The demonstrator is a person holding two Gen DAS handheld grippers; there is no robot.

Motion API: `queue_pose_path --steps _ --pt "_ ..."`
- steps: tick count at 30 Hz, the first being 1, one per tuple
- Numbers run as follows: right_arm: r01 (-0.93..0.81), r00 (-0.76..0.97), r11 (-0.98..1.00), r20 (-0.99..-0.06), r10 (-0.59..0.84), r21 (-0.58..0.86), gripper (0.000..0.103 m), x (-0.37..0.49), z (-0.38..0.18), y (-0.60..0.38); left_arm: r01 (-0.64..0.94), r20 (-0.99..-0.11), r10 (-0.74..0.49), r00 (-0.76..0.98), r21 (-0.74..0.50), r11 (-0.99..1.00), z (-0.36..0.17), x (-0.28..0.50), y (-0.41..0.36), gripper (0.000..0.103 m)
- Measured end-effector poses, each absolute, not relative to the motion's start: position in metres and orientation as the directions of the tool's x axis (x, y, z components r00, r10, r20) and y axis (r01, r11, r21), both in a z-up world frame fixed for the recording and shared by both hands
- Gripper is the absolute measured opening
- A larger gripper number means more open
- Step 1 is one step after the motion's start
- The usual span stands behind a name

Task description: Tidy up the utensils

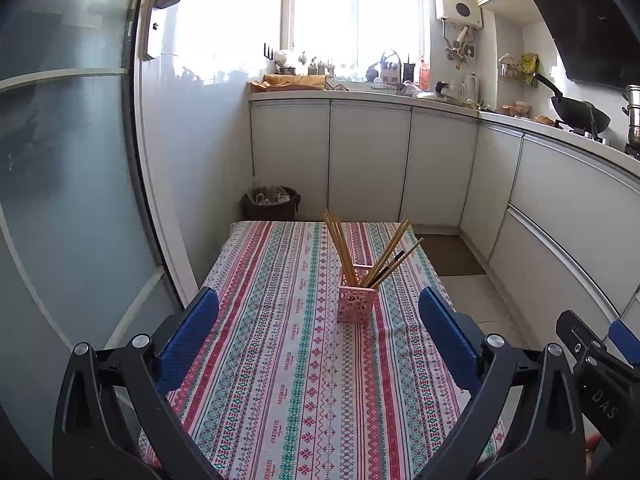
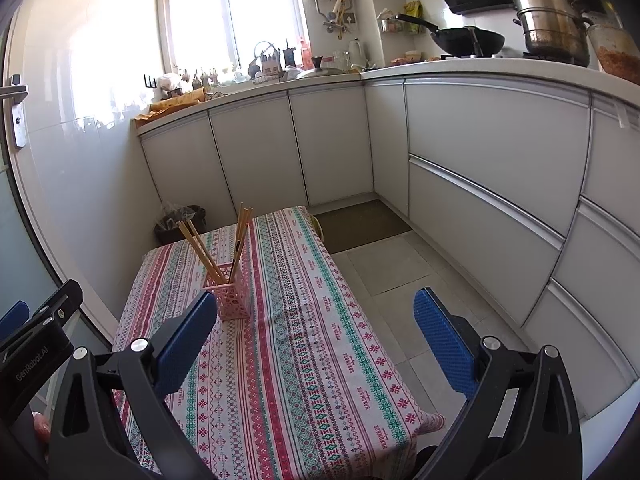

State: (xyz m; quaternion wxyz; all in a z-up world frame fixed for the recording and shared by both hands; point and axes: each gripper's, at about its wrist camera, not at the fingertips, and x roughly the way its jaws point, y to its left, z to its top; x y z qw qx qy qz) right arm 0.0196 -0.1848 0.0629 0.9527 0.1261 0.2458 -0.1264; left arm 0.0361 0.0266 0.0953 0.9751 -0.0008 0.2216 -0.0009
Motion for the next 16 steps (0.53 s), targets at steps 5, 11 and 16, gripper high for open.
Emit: queue_pose_path --steps 5,11,16 --pt "0.303 0.845 0.934 -0.507 -0.171 0.19 0.096 0.021 0.062 -0.188 0.024 -0.393 -0.014 0.92 0.023 0.999 0.095 0.03 0.023 0.08" --pt "0.307 0.844 0.931 -0.509 -0.169 0.199 0.096 0.021 0.061 -0.19 0.034 -0.369 -0.044 0.928 -0.035 0.999 0.102 0.03 0.032 0.076" --pt "0.301 0.846 0.932 -0.508 -0.163 0.202 0.096 0.022 0.062 -0.189 0.012 -0.362 -0.019 0.932 -0.023 1.0 0.105 0.028 0.033 0.096"
